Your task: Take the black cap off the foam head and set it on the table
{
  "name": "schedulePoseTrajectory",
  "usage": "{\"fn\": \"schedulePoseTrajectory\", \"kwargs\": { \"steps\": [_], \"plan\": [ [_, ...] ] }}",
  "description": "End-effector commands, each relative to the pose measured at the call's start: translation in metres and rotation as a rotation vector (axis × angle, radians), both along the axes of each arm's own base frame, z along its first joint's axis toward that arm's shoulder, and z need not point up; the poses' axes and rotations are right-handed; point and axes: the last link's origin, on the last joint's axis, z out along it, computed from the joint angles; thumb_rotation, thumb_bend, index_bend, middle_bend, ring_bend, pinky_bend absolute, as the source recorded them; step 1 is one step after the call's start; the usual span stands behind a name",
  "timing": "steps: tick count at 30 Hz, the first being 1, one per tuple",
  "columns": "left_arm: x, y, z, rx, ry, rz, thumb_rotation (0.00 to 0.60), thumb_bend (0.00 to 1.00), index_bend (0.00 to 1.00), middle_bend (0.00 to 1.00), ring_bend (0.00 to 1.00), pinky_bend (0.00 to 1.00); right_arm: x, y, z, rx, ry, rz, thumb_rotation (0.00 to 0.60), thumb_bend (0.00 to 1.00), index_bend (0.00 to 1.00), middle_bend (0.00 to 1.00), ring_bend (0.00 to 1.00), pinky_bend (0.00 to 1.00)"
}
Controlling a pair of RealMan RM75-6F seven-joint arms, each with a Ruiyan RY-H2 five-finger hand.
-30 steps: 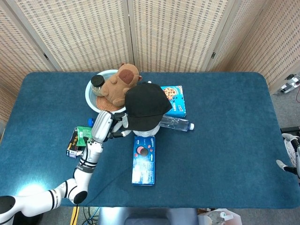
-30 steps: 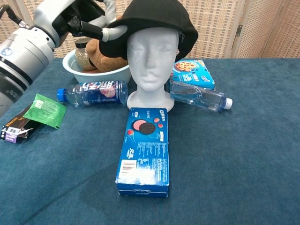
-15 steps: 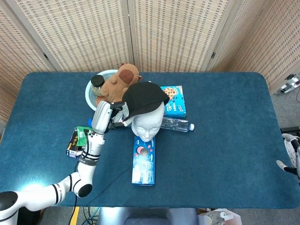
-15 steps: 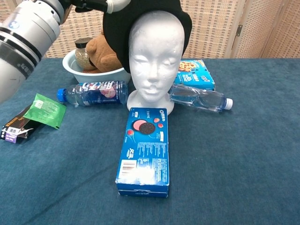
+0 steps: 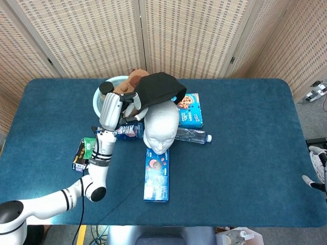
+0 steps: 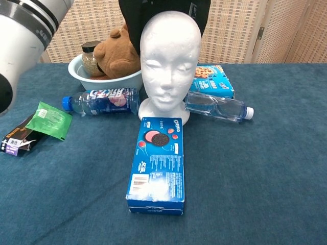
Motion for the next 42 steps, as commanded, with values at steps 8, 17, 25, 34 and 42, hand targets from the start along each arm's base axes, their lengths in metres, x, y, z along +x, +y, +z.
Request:
{"fn": "schedulePoseTrajectory", "kwargs": {
  "steps": [8,17,25,34,42],
  "plan": [
    [0.005,0.018,0.027,0.091,-0.034,0.019,0.600,0.26,0.74,1.00,1.00,1.00,-0.001,0.002,0.001,-0.003,0.000,-0.006,0.600,0.05,0.28,0.32,0.25,0.29],
    [-0.017,0.027,0.058,0.168,-0.039,0.066,0.600,0.26,0.74,1.00,1.00,1.00,-0.001,0.000,-0.001,0.003,-0.003,-0.004,0.600,0.05,0.28,0.32,0.25,0.29],
    [-0.042,0.029,0.090,0.243,-0.057,0.115,0.600,0.26,0.74,1.00,1.00,1.00,0.001,-0.002,-0.002,0.009,-0.006,0.002,0.600,0.05,0.28,0.32,0.25,0.29],
    [-0.076,0.023,0.114,0.322,0.014,0.148,0.600,0.26,0.74,1.00,1.00,1.00,-0.001,-0.003,-0.005,0.016,-0.013,0.000,0.600,0.05,0.28,0.32,0.25,0.29],
    [-0.112,0.012,0.118,0.363,0.150,0.156,0.600,0.26,0.74,1.00,1.00,1.00,-0.002,-0.003,-0.005,0.021,-0.014,-0.001,0.600,0.05,0.28,0.32,0.25,0.29]
  ]
}}
